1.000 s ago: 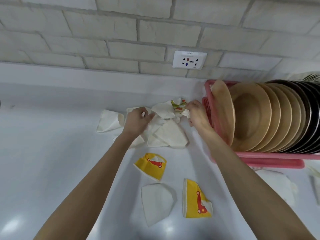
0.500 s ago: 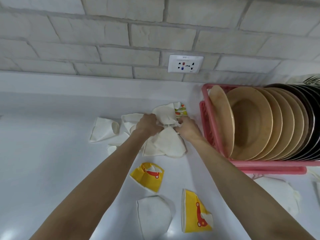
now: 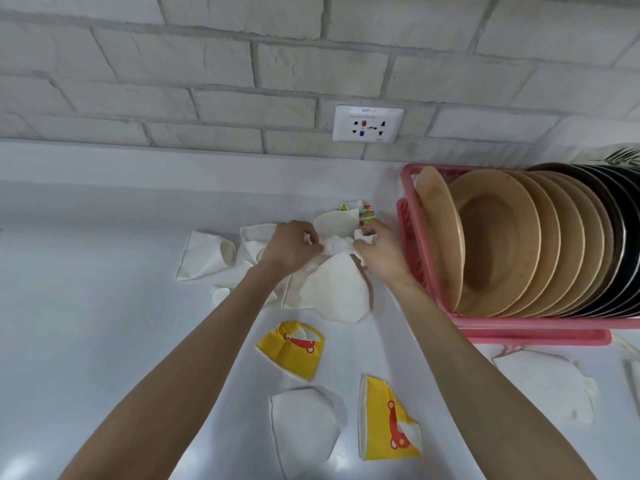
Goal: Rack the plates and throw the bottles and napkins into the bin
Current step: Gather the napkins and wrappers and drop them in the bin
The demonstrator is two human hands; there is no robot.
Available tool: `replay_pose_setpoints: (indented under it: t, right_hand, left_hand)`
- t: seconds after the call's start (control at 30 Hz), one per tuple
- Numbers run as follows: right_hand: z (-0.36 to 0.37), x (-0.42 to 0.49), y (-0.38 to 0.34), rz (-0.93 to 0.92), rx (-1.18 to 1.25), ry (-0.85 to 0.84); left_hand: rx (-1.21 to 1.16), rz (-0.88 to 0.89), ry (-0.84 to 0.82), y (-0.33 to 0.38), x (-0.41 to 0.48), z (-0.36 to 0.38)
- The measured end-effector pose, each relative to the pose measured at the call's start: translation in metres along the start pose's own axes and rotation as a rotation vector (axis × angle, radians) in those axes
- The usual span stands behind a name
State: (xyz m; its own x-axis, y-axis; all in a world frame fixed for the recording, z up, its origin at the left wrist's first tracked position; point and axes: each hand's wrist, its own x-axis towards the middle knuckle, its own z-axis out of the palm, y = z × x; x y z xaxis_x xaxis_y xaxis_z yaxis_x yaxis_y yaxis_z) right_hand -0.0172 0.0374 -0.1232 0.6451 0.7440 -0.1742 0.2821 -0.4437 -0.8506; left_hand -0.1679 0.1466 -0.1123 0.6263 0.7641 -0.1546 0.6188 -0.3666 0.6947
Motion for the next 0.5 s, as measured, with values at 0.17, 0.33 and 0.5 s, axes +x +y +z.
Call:
replay_pose_setpoints:
  t: [0.17, 0.33, 0.5]
  right_hand:
    - [-0.003, -0.008, -0.019, -0.133, 0.120, 0.011]
    - [-0.005, -0.026, -0.059, -0.105, 0.299, -0.128]
    - [0.002, -0.038, -0.079, -0.083, 0.338, -0.183]
  left_hand:
    - [-0.203, 0.054, 0.141, 0.006, -0.016, -0.017]
    - [-0.393, 0.062, 0.169, 0.025, -0.023, -0.028]
    - [-0.422, 0.111, 0.069, 0.036, -0.030, -0.031]
